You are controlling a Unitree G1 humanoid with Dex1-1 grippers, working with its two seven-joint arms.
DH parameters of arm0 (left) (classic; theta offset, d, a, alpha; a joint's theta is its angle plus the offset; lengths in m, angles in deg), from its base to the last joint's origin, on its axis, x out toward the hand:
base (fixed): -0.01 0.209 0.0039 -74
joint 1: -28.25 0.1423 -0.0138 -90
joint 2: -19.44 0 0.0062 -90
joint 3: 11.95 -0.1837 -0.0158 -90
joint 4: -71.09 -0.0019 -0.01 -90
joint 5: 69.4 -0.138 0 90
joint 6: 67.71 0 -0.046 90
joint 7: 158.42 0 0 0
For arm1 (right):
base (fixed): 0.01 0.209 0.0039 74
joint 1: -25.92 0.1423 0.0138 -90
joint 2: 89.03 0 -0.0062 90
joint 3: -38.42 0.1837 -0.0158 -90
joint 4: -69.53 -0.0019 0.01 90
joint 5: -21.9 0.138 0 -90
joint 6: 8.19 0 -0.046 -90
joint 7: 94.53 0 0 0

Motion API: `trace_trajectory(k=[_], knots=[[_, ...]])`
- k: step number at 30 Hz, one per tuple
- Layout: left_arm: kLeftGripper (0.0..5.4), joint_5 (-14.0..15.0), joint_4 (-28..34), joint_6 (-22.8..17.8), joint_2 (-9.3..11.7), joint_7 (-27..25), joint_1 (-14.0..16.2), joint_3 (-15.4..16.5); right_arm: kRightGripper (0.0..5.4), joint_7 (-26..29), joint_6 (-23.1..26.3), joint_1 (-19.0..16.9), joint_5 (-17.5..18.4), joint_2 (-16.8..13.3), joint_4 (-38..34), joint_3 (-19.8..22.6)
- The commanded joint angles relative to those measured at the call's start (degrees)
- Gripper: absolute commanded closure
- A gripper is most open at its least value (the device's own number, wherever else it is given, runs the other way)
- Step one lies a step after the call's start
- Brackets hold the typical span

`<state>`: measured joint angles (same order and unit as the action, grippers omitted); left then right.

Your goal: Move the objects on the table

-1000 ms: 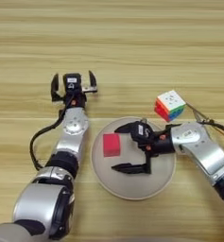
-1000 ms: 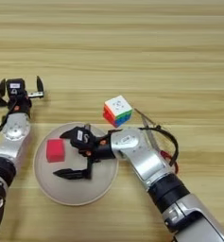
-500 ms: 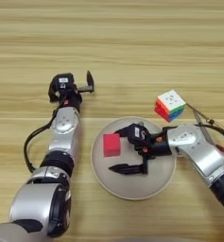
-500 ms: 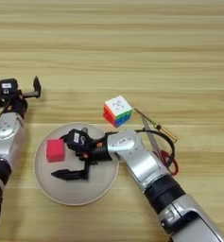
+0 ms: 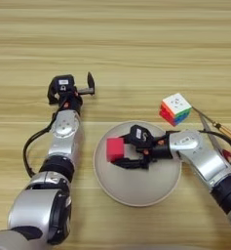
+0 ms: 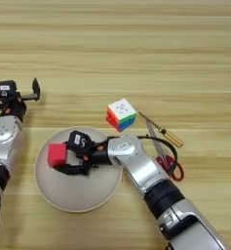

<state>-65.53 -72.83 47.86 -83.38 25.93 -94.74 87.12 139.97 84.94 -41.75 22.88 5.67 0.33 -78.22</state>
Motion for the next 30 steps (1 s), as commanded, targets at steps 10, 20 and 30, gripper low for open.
trace_trajectory(k=[10,20,30], knots=[[0.0,-2.18,0.34,3.06,0.35,0.65,-0.79,-1.1,3.06,-0.4,0.21,1.26,0.02,0.12,-0.08,1.44],[0.0,-2.02,3.83,5.84,-0.17,-0.14,0.58,-1.63,3.06,-1.79,4.46,0.22,5.24,-1.85,-9.31,9.35],[0.0,-2.04,9.98,4.67,-0.11,-0.97,3.39,-2.84,3.06,-6.27,12.48,-8.31,14.41,-10.73,-25.01,24.75]])
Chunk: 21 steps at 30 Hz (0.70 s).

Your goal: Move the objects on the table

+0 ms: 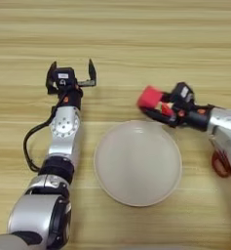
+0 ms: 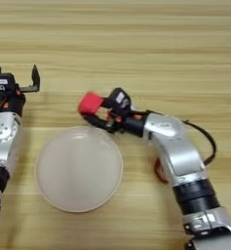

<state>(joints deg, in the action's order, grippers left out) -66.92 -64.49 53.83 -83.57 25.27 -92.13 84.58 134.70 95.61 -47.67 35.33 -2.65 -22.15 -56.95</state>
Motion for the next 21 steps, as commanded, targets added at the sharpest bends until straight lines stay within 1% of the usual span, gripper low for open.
trace_trajectory(k=[1,5,7,9,11,14,15,21], knots=[[0.0,-0.61,1.99,-1.49,0.09,-0.39,0.92,-0.37,3.06,-1.38,1.98,-3.31,2.34,-3.32,-2.87,4.84],[0.0,-0.68,3.16,-2.06,0.06,-0.7,1.38,-0.63,3.06,-1.81,1.77,-7.49,3.41,-7.41,-2.95,10.39],[0.0,-0.7,3.56,-2.3,0.07,-0.85,1.53,-0.75,3.06,-1.92,1.62,-9.01,3.69,-8.64,-2.51,11.9],[0.0,-0.73,3.77,-2.42,0.09,-1.05,1.62,-0.92,3.06,-2.1,0.84,-10.83,3.48,-9.17,-1.52,12.62],[0.0,-0.8,4.06,-2.41,0.12,-1.2,1.74,-1.14,3.06,-2.25,0.18,-12.78,3.24,-8.43,-0.26,12.24],[0.0,-0.74,4.36,-2.32,0.3,-1.44,1.88,-1.29,3.06,-2.32,-1.66,-16.36,2.21,-7.04,1.1,9.96],[0.0,-0.68,4.41,-2.3,0.37,-1.52,1.91,-1.31,3.06,-2.44,-2.07,-17.05,2.05,-6.82,1.26,9.46],[0.0,-0.59,4.62,-2.2,0.54,-2.12,2.08,-1.29,3.06,-3.54,-5.0,-17.55,-0.16,-6.39,3.96,7.27]])
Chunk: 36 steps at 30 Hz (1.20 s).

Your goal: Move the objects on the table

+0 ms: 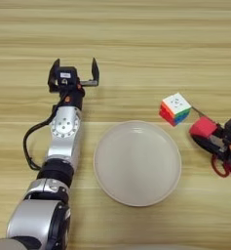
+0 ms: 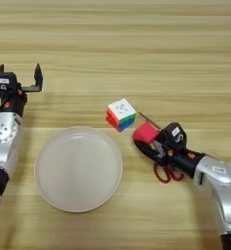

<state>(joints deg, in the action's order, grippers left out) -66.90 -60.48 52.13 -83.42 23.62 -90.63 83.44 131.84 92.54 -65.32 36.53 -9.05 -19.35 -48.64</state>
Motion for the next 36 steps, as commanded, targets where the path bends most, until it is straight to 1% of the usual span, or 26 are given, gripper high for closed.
trace_trajectory(k=[1,11,20,22,27,29,30,31,34,36], knots=[[0.0,-0.6,0.62,-0.49,0.42,-0.53,0.59,-0.12,3.06,-0.76,-2.21,0.11,-1.48,0.02,1.39,-1.24],[0.0,-0.57,1.3,-0.46,0.64,-1.12,1.03,-0.06,3.06,-1.61,-2.96,0.3,-2.41,-0.03,3.0,-2.77],[0.0,-0.61,1.78,-0.54,0.62,-1.27,1.23,-0.03,3.06,-1.52,-2.55,0.21,-3.3,-0.58,3.26,-4.04],[0.0,-0.66,1.77,-0.53,0.62,-1.24,1.22,-0.05,2.7,-1.62,-2.5,0.23,-3.45,-0.66,3.24,-4.18],[0.0,-0.71,1.64,-0.42,0.64,-1.28,1.14,-0.08,2.22,-1.94,-2.72,0.33,-3.43,-0.68,2.33,-3.98],[0.0,-0.7,1.58,-0.39,0.66,-1.31,1.1,-0.08,1.93,-1.98,-2.29,0.21,-2.9,-0.75,1.04,-3.74],[0.0,-0.7,1.55,-0.37,0.67,-1.32,1.07,-0.08,1.93,-2.04,-2.1,0.16,-2.58,-0.74,0.37,-3.58],[0.0,-0.69,1.56,-0.37,0.67,-1.33,1.07,-0.08,1.74,-2.11,-1.92,0.11,-2.22,-0.73,-0.45,-3.35],[0.0,-0.65,1.53,-0.34,0.72,-1.47,1.05,-0.09,1.46,-2.5,-1.19,-0.04,-1.4,-0.92,-3.3,-2.78],[0.0,-0.59,1.67,-0.34,0.75,-1.61,1.09,-0.1,1.13,-2.76,-0.39,-0.11,-0.42,-1.1,-5.82,-2.07]])
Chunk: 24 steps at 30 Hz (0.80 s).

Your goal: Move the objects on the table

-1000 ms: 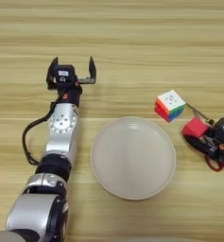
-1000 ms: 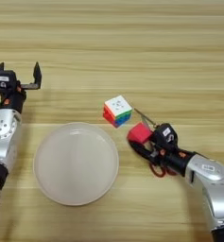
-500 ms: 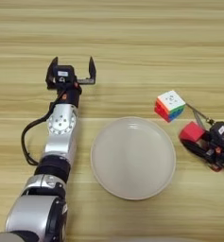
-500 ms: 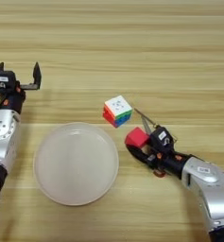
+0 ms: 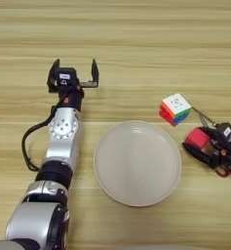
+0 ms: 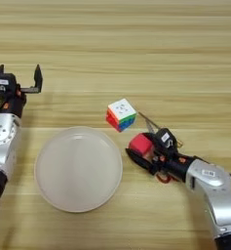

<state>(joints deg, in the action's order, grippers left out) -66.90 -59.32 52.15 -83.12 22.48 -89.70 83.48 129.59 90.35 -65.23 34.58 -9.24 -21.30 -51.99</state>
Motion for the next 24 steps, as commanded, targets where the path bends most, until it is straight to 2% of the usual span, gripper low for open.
trace_trajectory(k=[1,10,14,19,24], knots=[[0.0,-0.56,0.58,-0.36,0.47,-0.53,0.18,-0.14,1.05,-0.65,2.31,-0.21,1.98,-0.92,-5.0,1.67],[0.0,-0.09,2.8,-0.76,0.91,-1.66,0.77,-0.01,0.07,-2.79,4.51,-0.11,5.41,-0.68,-12.37,4.84],[0.0,0.37,5.51,-1.48,1.52,-3.69,1.62,-0.29,0.03,-5.08,5.03,0.87,7.55,0.47,-14.6,6.29],[0.0,0.27,12.31,-3.94,2.5,-6.44,4.06,-1.34,0.03,-8.86,5.3,2.36,8.9,2.16,-16.52,7.25],[0.0,1.11,23.17,-8.74,3.51,-9.0,8.85,-2.29,0.03,-12.7,5.83,3.36,9.56,3.61,-19.04,8.03]])
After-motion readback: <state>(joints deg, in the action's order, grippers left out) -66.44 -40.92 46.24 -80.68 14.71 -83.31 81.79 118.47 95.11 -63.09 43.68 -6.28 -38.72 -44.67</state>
